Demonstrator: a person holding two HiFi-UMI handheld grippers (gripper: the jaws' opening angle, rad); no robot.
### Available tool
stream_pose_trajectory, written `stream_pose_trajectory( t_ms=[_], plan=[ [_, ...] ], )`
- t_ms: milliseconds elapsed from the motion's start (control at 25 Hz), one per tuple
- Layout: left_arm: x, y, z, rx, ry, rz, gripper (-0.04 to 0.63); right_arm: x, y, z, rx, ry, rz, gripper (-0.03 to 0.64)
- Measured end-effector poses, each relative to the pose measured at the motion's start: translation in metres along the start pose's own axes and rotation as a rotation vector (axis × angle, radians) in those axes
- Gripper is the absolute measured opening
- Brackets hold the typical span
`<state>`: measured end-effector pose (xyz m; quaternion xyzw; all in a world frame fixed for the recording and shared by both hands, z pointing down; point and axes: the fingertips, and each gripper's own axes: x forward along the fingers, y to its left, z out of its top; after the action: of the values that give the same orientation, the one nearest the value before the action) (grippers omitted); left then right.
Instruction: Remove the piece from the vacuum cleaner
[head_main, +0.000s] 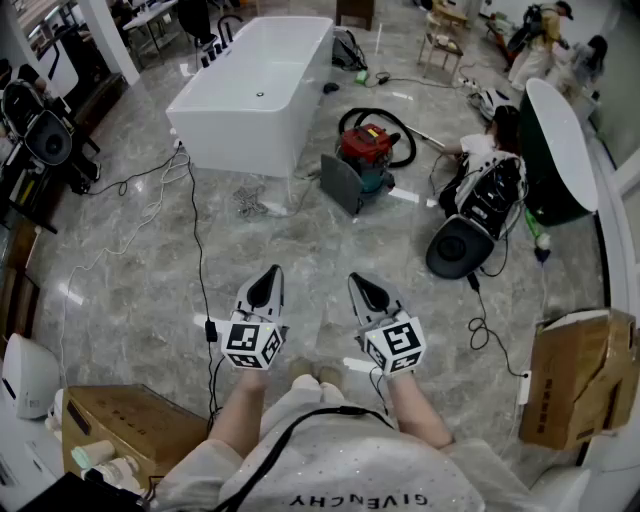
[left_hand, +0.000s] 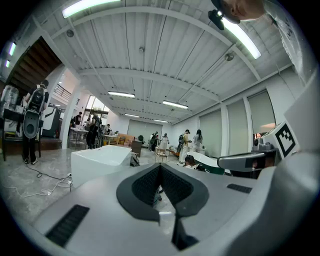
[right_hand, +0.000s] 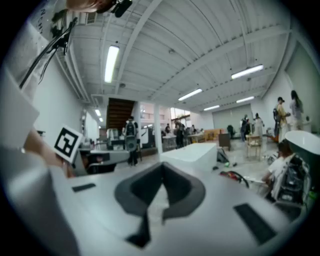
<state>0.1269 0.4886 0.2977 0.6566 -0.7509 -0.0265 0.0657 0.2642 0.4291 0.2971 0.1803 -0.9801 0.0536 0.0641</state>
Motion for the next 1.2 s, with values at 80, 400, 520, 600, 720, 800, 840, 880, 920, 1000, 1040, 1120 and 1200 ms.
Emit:
stream_pose_trajectory(
  t_ms=[80, 400, 520, 600, 720, 800, 840, 880, 920, 1000, 1040, 1120, 1200],
  plan=[
    [-0.005, -0.004, -0.001, 0.005, 0.006, 0.003, 0.020, -0.007, 0.002, -0.001, 0.001, -0.007, 0.004, 0.014],
    [-0.013, -0.010, -0.010, -0.001, 0.031, 0.028, 0.020, -0.015, -0.004, -0.014, 0.023, -0.002, -0.003, 0.014],
    [-0.002, -0.007, -0.016, -0.003, 0.041, 0.019, 0.020, -0.010, -0.011, -0.021, 0.022, 0.013, -0.010, 0.014],
    [0.010, -0.002, -0.020, -0.007, 0.042, 0.009, 0.020, -0.002, -0.019, -0.026, 0.028, 0.016, -0.017, 0.014],
    [0.032, 0.011, -0.023, -0.008, 0.046, -0.017, 0.020, 0.018, -0.030, -0.029, 0.037, 0.015, -0.033, 0.014],
    [0.049, 0.022, -0.023, -0.012, 0.051, -0.036, 0.020, 0.036, -0.037, -0.027, 0.044, 0.016, -0.051, 0.014],
    [0.059, 0.029, -0.022, -0.015, 0.053, -0.045, 0.020, 0.047, -0.041, -0.025, 0.046, 0.018, -0.059, 0.014],
    [0.068, 0.037, -0.022, -0.017, 0.055, -0.053, 0.020, 0.058, -0.044, -0.024, 0.046, 0.021, -0.067, 0.014],
    [0.078, 0.047, -0.022, -0.019, 0.060, -0.061, 0.020, 0.071, -0.046, -0.024, 0.046, 0.025, -0.072, 0.014],
    [0.096, 0.068, -0.022, -0.023, 0.073, -0.077, 0.020, 0.097, -0.050, -0.021, 0.043, 0.037, -0.080, 0.014],
    [0.106, 0.079, -0.022, -0.026, 0.079, -0.086, 0.020, 0.110, -0.052, -0.019, 0.041, 0.042, -0.086, 0.014],
    [0.126, 0.099, -0.020, -0.034, 0.086, -0.108, 0.020, 0.134, -0.059, -0.016, 0.043, 0.052, -0.107, 0.014],
    [0.144, 0.116, -0.020, -0.042, 0.098, -0.130, 0.020, 0.155, -0.067, -0.015, 0.052, 0.064, -0.135, 0.014]
  ],
)
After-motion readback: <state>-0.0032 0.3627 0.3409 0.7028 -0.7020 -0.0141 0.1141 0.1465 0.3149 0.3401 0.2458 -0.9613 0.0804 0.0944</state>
